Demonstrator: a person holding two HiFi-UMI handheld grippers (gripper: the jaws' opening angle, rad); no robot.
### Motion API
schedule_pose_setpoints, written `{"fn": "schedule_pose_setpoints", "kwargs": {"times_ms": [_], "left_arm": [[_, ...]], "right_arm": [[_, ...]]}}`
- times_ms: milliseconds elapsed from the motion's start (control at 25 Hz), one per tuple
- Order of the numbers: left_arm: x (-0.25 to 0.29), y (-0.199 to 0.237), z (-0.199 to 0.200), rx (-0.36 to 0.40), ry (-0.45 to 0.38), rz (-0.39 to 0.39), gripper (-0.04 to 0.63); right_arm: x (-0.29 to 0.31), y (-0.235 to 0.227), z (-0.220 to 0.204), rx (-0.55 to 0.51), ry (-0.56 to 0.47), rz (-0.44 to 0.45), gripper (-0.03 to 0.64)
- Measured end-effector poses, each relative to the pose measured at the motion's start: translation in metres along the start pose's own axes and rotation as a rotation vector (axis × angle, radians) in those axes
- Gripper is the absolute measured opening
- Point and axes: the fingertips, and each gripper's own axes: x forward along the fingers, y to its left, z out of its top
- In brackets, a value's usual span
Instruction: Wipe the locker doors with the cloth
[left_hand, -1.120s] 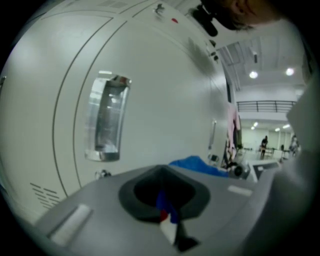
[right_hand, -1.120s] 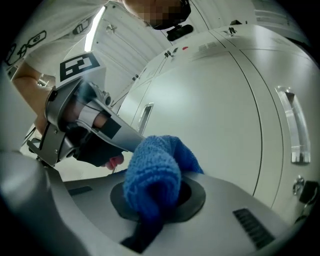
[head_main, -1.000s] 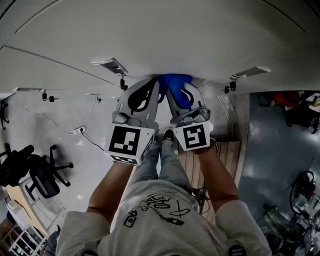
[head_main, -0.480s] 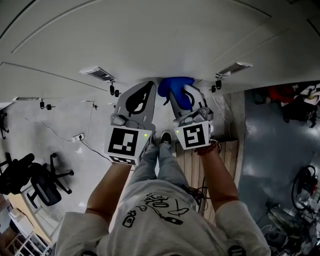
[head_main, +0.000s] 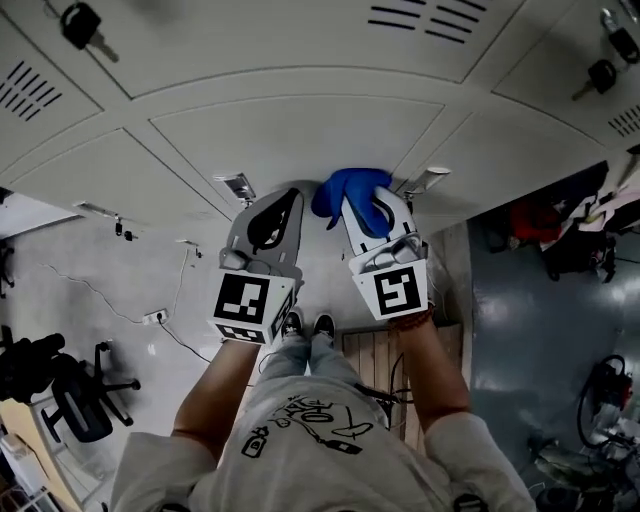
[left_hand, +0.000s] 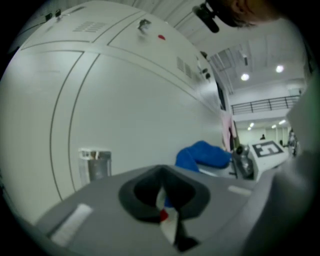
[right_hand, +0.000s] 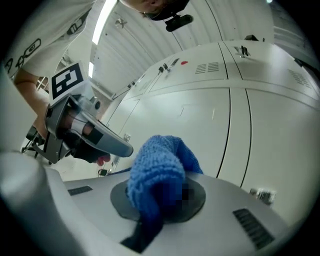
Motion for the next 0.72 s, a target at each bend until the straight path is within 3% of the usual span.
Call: {"fn": "schedule_pose_setpoints", "kwargs": {"times_ms": [200,400,520,720], "left_arm": [[-0.023,0.011,0.04,0.026,-0.064,0.023,0.003],[-0.042,0.023,0.071,0.037,-0.117,0.053,0.003],[-0.052,0.025,0.082,0.048,-0.136,0.064,0.003],[-0.061,0.022,0.093,0.059,-0.157,0.058,0.003]], "right_arm": [[0.003,-0.024,0.065,-0.058,-0.07,-0.034,0.032],[0.0,-0.054,0.125,-0.03,-0.144,-0.077,0.032],[-0.001,-0.059,0.139,-0.017,-0.155,-0.085,0.032],[-0.006,-0.056,0.14,0.127,-0.148,-0.133,0.032]]}}
